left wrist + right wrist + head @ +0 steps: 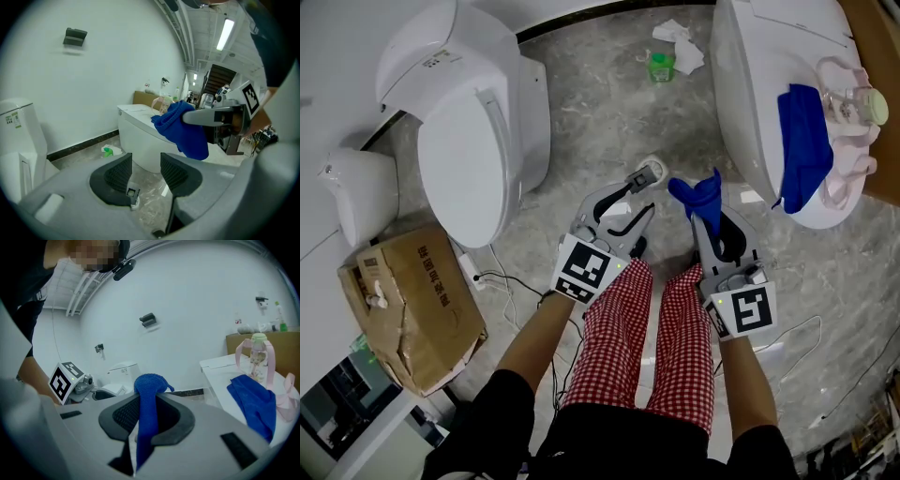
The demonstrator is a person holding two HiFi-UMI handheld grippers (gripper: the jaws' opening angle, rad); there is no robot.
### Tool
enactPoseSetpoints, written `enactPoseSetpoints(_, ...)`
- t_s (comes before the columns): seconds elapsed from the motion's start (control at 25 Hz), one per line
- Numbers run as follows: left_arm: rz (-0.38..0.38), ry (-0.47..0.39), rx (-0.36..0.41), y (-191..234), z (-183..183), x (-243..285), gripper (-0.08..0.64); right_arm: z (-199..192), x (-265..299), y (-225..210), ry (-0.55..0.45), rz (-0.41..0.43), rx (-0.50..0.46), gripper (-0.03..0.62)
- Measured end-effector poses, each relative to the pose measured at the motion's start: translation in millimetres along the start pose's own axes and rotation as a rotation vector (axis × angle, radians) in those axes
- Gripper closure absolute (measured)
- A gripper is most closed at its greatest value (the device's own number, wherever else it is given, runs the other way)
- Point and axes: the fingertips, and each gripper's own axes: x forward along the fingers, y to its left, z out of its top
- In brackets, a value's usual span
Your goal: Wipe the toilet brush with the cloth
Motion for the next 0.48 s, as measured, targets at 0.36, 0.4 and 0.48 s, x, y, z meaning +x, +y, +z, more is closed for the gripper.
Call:
enactPoseSetpoints(0.36, -0.007, 0.050, 0.001, 5, -18, 14, 0.381, -11, 8, -11, 0.022, -0.010, 0.005, 0.528)
enactPoseSetpoints(0.4, -0.007, 0.061, 0.003, 6, -21, 17, 0.382, -13, 9, -13, 0.026, -0.011, 0.007, 0.528)
enactPoseSetpoints(0.48, -0.008, 0.074, 0.004, 7, -25, 21, 0.382, -16, 11, -16, 0.036, -0.014, 0.008, 0.528)
